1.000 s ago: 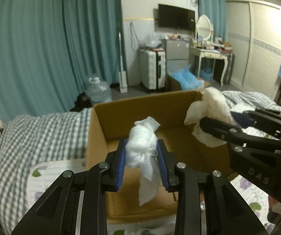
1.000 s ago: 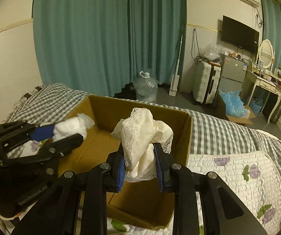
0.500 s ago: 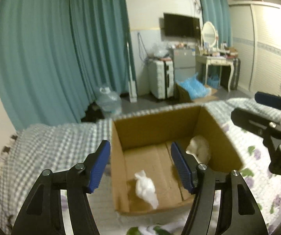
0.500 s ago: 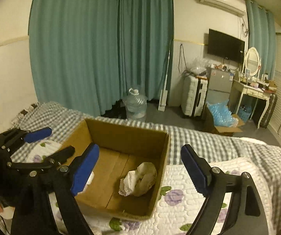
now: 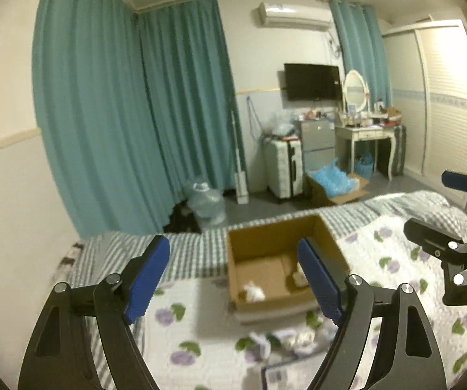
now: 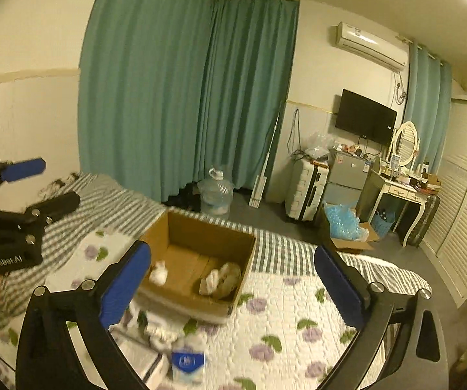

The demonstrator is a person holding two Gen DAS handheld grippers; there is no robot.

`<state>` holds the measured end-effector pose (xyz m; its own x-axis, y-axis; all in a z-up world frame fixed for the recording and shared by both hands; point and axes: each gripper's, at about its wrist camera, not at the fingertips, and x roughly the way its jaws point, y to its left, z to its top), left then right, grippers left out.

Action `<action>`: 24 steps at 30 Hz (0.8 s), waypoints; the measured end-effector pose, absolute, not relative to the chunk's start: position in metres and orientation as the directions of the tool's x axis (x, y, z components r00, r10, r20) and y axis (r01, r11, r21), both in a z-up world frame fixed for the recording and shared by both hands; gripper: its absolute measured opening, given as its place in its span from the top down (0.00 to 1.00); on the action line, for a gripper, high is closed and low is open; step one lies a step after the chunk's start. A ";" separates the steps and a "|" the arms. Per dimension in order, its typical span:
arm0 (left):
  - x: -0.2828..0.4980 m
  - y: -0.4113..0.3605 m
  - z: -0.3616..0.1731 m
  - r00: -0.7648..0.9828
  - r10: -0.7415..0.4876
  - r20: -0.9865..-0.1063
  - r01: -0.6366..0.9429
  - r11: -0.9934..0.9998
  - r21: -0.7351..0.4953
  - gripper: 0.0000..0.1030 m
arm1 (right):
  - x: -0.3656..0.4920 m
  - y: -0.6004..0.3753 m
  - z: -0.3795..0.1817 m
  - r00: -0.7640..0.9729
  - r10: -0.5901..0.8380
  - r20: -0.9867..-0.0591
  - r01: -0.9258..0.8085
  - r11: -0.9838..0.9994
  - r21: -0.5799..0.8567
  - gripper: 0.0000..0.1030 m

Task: Organize soft objects
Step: 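Grasp the wrapped white tissue bundle with the right gripper and lift it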

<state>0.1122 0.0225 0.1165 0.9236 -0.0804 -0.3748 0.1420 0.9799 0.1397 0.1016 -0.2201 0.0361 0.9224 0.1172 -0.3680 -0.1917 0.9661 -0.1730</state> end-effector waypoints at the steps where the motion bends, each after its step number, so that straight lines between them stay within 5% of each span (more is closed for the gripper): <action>1: 0.104 0.024 0.113 0.922 -0.072 -0.381 0.136 0.980 0.144 0.20 | 0.095 -0.220 0.030 0.918 0.117 -0.378 -0.196 0.965 -0.176 0.02; 13: 0.075 0.039 -0.025 0.804 0.006 -0.595 0.080 0.990 0.118 0.20 | 0.092 -0.197 -0.135 0.736 0.181 -0.653 -0.251 0.968 -0.014 0.02; 24: 0.084 0.037 -0.122 0.699 0.016 -0.715 0.135 0.979 0.154 0.20 | 0.113 -0.184 -0.199 0.636 0.166 -0.753 -0.194 0.980 0.052 0.02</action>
<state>0.0842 0.0366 -0.1225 0.6987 0.0159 -0.7152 0.1348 0.9789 0.1535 0.1132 -0.1844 -0.1993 0.6363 0.1657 -0.7534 -0.1938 0.9797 0.0518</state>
